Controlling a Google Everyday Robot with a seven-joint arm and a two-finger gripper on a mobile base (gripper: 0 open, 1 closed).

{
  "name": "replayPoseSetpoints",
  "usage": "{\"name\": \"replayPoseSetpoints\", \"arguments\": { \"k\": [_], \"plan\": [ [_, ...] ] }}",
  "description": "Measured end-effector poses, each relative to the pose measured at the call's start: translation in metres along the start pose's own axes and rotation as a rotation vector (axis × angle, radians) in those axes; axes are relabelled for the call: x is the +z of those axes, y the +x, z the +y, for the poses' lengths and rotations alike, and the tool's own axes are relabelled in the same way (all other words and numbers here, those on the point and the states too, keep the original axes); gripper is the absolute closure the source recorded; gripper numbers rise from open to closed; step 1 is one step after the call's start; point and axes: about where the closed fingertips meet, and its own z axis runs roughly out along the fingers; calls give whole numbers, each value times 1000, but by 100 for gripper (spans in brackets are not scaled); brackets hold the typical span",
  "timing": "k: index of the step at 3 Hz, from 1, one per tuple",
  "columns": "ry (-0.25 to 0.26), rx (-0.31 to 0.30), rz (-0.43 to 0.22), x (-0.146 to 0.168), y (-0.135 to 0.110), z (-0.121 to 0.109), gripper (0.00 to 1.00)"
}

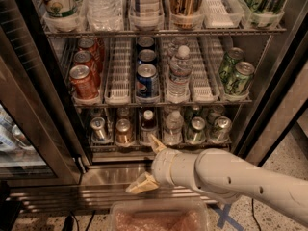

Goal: Pick orange can from bottom shelf of fridge

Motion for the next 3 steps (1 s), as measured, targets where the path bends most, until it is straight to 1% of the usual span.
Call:
{"name": "replayPoseSetpoints", "arguments": {
  "k": [1,2,3],
  "plan": [
    [81,37,-17,19,13,-5,0],
    [139,81,-48,38,23,-12,0],
    [200,126,-72,55,28,-17,0]
  ]
}}
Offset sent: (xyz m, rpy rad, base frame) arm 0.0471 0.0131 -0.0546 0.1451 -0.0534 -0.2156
